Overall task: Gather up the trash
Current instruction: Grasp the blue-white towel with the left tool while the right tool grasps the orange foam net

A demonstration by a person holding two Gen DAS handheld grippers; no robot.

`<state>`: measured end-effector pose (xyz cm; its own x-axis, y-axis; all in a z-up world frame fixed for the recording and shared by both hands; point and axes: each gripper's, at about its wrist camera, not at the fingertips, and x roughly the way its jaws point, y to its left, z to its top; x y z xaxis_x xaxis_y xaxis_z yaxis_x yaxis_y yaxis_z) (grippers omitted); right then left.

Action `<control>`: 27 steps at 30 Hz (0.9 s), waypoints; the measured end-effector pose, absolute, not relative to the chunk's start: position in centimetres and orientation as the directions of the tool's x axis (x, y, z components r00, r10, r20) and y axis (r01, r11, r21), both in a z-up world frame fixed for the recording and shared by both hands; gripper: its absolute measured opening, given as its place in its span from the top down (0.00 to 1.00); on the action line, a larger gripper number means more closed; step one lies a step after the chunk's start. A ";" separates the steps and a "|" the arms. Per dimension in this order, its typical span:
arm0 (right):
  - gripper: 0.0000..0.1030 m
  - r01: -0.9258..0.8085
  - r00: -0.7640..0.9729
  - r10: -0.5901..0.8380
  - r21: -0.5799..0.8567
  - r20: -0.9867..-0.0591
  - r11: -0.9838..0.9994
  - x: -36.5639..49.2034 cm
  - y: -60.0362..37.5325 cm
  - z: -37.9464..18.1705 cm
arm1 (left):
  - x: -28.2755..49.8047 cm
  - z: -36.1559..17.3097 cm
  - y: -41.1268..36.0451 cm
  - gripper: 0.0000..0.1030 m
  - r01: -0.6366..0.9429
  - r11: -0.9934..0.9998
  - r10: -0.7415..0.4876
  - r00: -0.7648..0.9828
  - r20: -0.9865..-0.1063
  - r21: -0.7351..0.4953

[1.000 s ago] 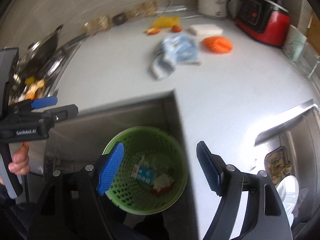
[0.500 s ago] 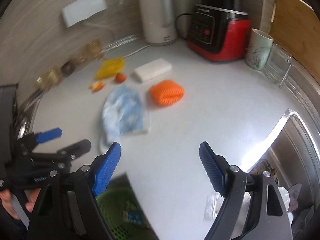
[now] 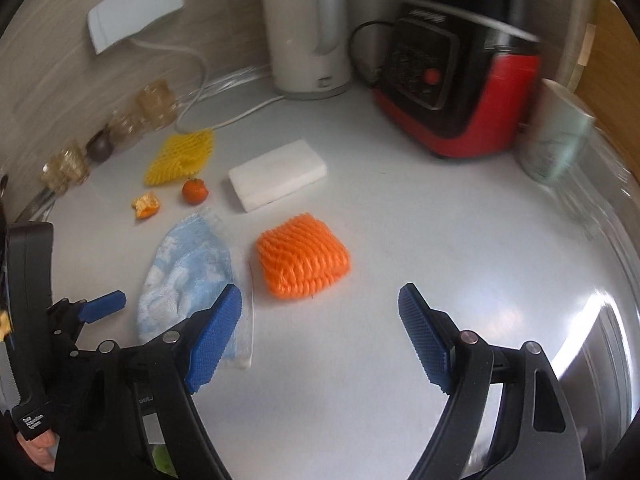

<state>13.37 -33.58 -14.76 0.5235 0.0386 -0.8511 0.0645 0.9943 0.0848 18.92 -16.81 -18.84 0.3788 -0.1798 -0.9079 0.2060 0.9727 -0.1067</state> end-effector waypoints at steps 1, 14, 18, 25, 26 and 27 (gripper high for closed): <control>0.22 0.032 0.519 0.057 0.086 -0.853 0.996 14.1 -33.7 -15.3 | 19.0 -19.1 -16.9 0.08 0.173 0.979 -0.165 0.387 -0.907 -0.105; 0.22 -0.178 0.447 0.172 0.101 -0.878 0.979 18.9 -34.1 -20.0 | 18.8 -20.9 -18.3 0.11 -0.015 0.999 -0.025 0.404 -0.914 -0.035; 0.22 -0.212 0.438 0.167 0.080 -0.883 0.974 19.4 -33.7 -20.7 | 18.8 -20.8 -18.3 0.15 -0.046 0.999 -0.008 0.410 -0.912 -0.029; 0.55 -0.234 0.431 0.190 0.094 -0.882 0.968 19.6 -33.4 -21.0 | 18.9 -20.1 -18.1 0.46 -0.058 0.998 -0.005 0.417 -0.909 -0.032; 0.57 -0.232 0.435 0.192 0.097 -0.880 0.968 19.5 -33.4 -20.9 | 19.0 -20.0 -18.1 0.56 -0.058 0.998 -0.008 0.416 -0.909 -0.036; 0.62 -0.230 0.438 0.193 0.098 -0.878 0.968 19.4 -33.5 -20.8 | 19.0 -19.9 -18.0 0.62 -0.060 0.997 -0.015 0.415 -0.910 -0.043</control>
<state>19.44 -33.46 -20.84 0.4380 0.1931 -0.8780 -0.2300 0.9682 0.0982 18.97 -17.99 -19.92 0.4151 -0.0146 -0.9096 -0.0602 0.9972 -0.0435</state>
